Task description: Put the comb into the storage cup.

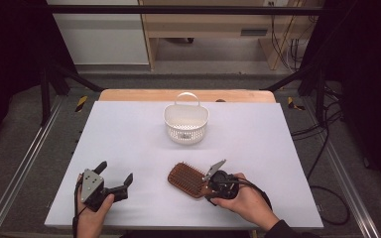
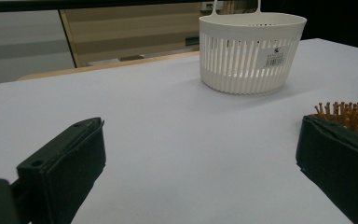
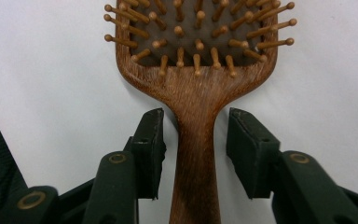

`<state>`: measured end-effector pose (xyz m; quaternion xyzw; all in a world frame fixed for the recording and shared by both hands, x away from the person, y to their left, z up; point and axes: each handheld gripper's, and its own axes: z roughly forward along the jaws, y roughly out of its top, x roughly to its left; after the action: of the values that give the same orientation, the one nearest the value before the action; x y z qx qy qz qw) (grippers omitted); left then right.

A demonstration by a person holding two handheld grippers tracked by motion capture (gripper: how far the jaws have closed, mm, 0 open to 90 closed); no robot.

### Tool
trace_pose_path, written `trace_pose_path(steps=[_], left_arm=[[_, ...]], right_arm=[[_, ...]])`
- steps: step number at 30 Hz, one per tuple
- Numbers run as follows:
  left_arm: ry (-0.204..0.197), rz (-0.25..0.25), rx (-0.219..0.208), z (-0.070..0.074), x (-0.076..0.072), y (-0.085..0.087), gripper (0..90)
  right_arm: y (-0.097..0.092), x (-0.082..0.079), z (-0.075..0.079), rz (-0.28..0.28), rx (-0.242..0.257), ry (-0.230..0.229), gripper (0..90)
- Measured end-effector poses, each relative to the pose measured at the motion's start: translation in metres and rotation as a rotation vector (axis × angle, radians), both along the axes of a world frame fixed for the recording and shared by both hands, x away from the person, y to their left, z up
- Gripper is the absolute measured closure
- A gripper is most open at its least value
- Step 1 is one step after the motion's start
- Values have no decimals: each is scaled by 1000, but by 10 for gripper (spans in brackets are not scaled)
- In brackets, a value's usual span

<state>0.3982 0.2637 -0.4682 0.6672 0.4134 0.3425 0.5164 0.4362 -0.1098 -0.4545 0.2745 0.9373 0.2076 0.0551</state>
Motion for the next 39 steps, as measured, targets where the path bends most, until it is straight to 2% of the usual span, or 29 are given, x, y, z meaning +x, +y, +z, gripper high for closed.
trace_pose_path(steps=[4, 10, 16, 19, 24, 25, 27, 29, 31, 37, 38, 39], left_arm=[[5, 1, -2, 0, 0, 0, 15], [11, 2, 21, -2, 3, -3, 17], [14, 5, 3, -2, 3, 0, 17], [18, 2, 4, -2, 3, -1, 18], [16, -4, 8, -1, 2, -1, 20], [16, -6, 7, -1, 3, -1, 22], [16, -3, 2, -1, 3, -1, 22], [8, -4, -9, 0, 2, 1, 22], [6, -7, -19, 2, 1, 1, 22], [-19, -52, -29, 11, 0, -6, 18], [-23, -63, -30, 14, 0, -9, 18], [-23, -63, -30, 14, 0, -9, 18]], right_arm=[[2, -1, 0, -4, -11, -7, 602], [7, -2, 1, -11, -42, -7, 644], [10, 0, 1, 9, -63, 7, 721], [9, 1, 2, 8, -56, 22, 728], [9, 0, 2, 18, -52, 5, 729], [6, -1, 3, 20, -12, -13, 730], [6, -2, 3, 17, 2, -15, 729], [2, -2, 7, 5, 57, -46, 729], [1, -2, 9, -1, 86, -69, 729], [-3, -2, 11, -21, 214, -183, 729], [-3, -2, 11, -31, 234, -192, 729], [-3, -2, 11, -31, 234, -192, 729]])
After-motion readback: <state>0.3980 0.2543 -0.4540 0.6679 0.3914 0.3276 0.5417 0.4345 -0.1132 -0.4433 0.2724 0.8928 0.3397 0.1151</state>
